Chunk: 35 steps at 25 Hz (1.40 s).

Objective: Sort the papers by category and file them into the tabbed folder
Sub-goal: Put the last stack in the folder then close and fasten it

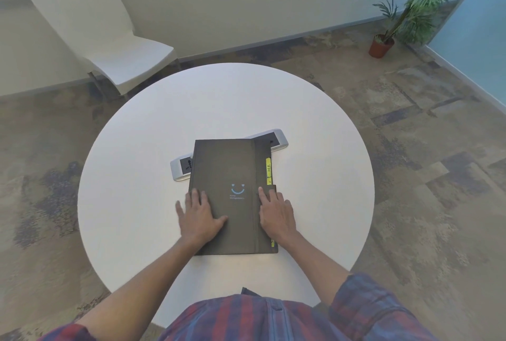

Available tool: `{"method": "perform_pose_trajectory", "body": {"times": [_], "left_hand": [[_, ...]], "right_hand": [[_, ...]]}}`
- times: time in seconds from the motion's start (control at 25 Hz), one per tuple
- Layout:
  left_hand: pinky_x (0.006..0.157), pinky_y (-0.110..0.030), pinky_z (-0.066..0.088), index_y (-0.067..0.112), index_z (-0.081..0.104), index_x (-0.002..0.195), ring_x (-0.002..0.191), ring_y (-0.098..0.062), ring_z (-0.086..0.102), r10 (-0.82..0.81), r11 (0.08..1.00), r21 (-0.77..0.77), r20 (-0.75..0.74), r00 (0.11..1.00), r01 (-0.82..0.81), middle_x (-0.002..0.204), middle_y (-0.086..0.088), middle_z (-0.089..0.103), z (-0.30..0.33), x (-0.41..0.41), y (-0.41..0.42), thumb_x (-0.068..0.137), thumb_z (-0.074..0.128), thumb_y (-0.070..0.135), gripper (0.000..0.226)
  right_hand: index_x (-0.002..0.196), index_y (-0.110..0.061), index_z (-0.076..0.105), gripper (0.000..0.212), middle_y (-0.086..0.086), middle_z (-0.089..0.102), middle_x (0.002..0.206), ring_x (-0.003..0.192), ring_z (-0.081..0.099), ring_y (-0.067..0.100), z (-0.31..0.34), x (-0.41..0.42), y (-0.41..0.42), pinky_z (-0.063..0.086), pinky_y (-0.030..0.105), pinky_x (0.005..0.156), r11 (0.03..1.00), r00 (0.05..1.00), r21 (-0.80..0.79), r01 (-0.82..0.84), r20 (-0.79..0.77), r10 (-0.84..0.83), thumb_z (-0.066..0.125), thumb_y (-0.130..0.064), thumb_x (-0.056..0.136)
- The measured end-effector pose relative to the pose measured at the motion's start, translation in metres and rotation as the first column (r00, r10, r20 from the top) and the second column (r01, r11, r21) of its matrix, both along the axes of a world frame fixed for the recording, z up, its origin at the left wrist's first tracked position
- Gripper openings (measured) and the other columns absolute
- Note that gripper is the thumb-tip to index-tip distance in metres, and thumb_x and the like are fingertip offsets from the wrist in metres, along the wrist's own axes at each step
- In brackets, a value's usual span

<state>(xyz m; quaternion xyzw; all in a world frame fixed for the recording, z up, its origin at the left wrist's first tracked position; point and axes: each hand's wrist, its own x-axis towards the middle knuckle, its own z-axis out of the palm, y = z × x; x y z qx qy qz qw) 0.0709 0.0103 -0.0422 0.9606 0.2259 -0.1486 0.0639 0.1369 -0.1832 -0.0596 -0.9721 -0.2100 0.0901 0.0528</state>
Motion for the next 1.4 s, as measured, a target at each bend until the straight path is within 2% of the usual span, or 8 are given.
{"method": "perform_pose_trajectory", "body": {"times": [0.2,0.32,0.48,0.68,0.84,1.0,1.2,1.4], "left_hand": [[0.113,-0.053,0.014,0.007,0.045,0.131,0.135,-0.029,0.033,0.212,0.977,-0.004,0.015,0.977,-0.212,0.135,-0.013,0.046,-0.005,-0.022,0.023,0.068,0.052,0.083,0.099],[0.104,-0.046,0.035,0.007,0.048,0.124,0.126,-0.031,0.041,0.339,0.92,-0.246,0.114,0.934,-0.304,0.125,-0.012,0.048,-0.009,-0.026,0.021,0.063,0.074,0.066,0.089],[0.1,-0.046,0.039,0.006,0.047,0.128,0.122,-0.031,0.044,0.499,0.817,-0.442,0.221,0.838,-0.37,0.125,-0.01,0.051,-0.005,-0.029,0.013,0.058,0.088,0.047,0.091],[0.1,-0.044,0.046,0.01,0.044,0.13,0.118,-0.027,0.052,0.642,0.628,-0.719,0.26,0.721,-0.299,0.125,-0.007,0.051,0.009,0.002,0.025,0.057,0.092,0.033,0.09],[0.101,-0.04,0.044,0.011,0.041,0.139,0.12,-0.027,0.05,0.623,0.652,-0.717,0.324,0.712,-0.245,0.128,-0.011,0.048,0.03,0.065,0.048,0.065,0.089,0.028,0.089],[0.108,-0.042,0.036,0.021,0.04,0.143,0.13,-0.03,0.042,0.578,0.669,-0.687,0.24,0.78,-0.285,0.136,-0.013,0.042,0.024,0.116,0.076,0.076,0.079,0.033,0.079],[0.118,-0.049,0.007,0.032,0.041,0.142,0.146,-0.019,0.014,0.328,0.861,-0.441,0.103,0.939,-0.253,0.152,-0.007,0.026,0.0,0.148,0.1,0.076,0.071,0.054,0.075],[0.118,-0.055,-0.004,0.037,0.022,0.152,0.15,-0.014,-0.007,0.182,0.906,-0.398,0.057,0.982,-0.145,0.163,-0.003,-0.001,-0.02,0.177,0.13,0.074,0.071,0.061,0.095]], "right_hand": [[0.13,-0.013,0.054,0.053,0.005,0.054,0.125,0.115,0.053,0.026,0.004,-0.019,-0.003,0.047,0.04,0.086,0.898,0.904,0.14,0.416,-0.173,-0.392,0.06,-0.045,0.088],[0.131,-0.013,0.049,0.053,0.002,0.045,0.133,0.125,0.045,0.023,0.005,-0.017,-0.003,0.045,0.036,0.093,0.813,0.829,0.251,0.526,-0.366,-0.423,0.063,-0.041,0.088],[0.128,-0.013,0.043,0.05,0.005,0.055,0.121,0.105,0.057,0.022,0.014,-0.003,0.0,0.047,0.034,0.088,0.546,0.653,0.409,0.731,-0.651,-0.387,0.067,-0.02,0.085],[0.128,-0.016,0.051,0.049,0.003,0.064,0.118,0.105,0.063,0.022,0.032,0.035,0.014,0.05,0.038,0.096,0.444,0.691,0.536,0.718,-0.624,-0.364,0.066,-0.004,0.083],[0.136,-0.014,0.056,0.055,0.006,0.066,0.125,0.112,0.063,0.027,0.055,0.097,0.042,0.049,0.039,0.099,0.493,0.757,0.581,0.648,-0.566,-0.327,0.063,-0.001,0.083],[0.146,-0.018,0.045,0.069,0.005,0.06,0.13,0.12,0.057,0.026,0.056,0.148,0.071,0.048,0.037,0.099,0.657,0.829,0.554,0.511,-0.521,-0.205,0.061,-0.007,0.08],[0.148,-0.011,0.034,0.069,0.005,0.034,0.154,0.144,0.026,0.025,0.021,0.182,0.094,0.032,0.048,0.111,0.951,0.913,0.204,0.234,-0.381,-0.143,0.061,-0.03,0.087],[0.159,-0.015,0.009,0.074,0.0,-0.001,0.167,0.154,-0.003,0.02,0.001,0.214,0.107,0.007,0.056,0.119,0.991,0.93,0.028,0.134,-0.349,-0.116,0.042,-0.045,0.099]]}}
